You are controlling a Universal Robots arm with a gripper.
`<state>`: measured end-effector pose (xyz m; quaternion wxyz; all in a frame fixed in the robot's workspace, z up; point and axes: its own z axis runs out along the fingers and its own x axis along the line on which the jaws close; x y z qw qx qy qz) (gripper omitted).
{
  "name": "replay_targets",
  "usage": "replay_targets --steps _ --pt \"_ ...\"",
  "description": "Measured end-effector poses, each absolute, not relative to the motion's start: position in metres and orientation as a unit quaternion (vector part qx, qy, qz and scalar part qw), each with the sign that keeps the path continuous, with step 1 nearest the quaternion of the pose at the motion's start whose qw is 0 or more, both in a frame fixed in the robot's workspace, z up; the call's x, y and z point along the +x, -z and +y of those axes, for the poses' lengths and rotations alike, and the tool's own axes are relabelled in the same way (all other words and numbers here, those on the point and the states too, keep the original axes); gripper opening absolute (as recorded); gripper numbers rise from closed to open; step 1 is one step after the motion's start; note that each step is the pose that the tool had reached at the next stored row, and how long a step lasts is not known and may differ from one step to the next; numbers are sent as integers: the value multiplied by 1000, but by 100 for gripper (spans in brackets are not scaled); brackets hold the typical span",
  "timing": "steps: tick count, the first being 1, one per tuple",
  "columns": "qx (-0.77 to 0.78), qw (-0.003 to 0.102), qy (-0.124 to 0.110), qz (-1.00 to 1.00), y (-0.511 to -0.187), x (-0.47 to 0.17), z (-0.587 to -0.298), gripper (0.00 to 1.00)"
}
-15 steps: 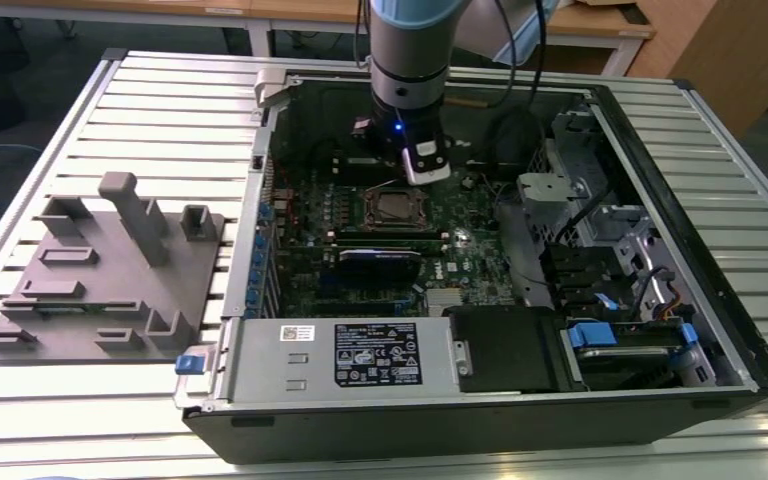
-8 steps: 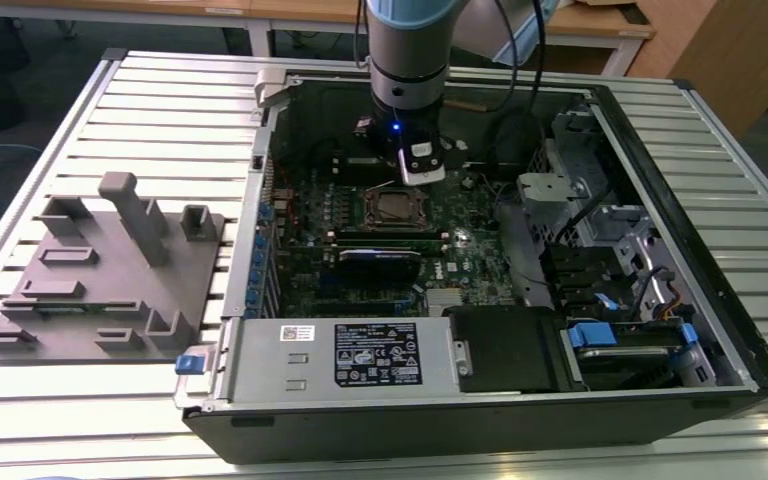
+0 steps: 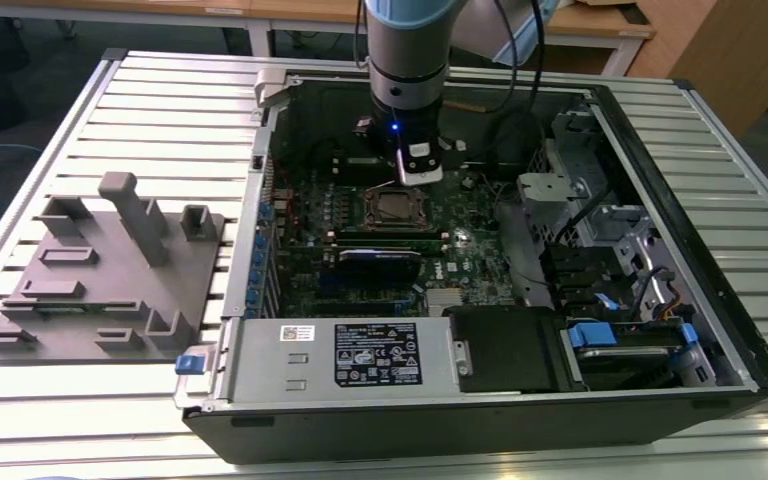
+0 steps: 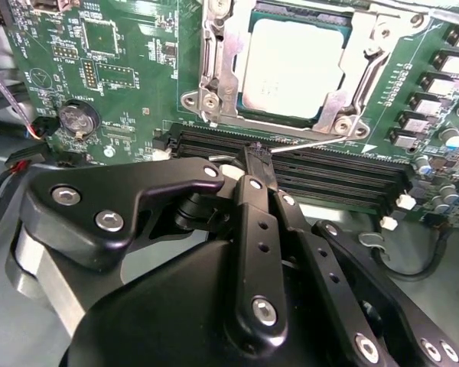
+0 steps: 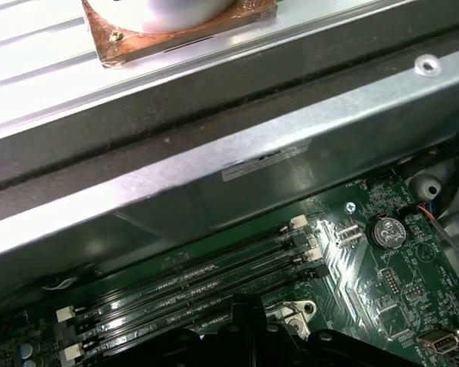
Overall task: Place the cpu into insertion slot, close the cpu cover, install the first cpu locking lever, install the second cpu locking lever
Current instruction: 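Install the first cpu locking lever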
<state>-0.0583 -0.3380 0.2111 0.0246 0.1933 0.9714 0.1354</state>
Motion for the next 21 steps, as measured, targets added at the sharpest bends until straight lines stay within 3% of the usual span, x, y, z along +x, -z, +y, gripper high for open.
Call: replay_targets --steps 21 --pt "204 27 -135 969 -210 -62 -334 11"
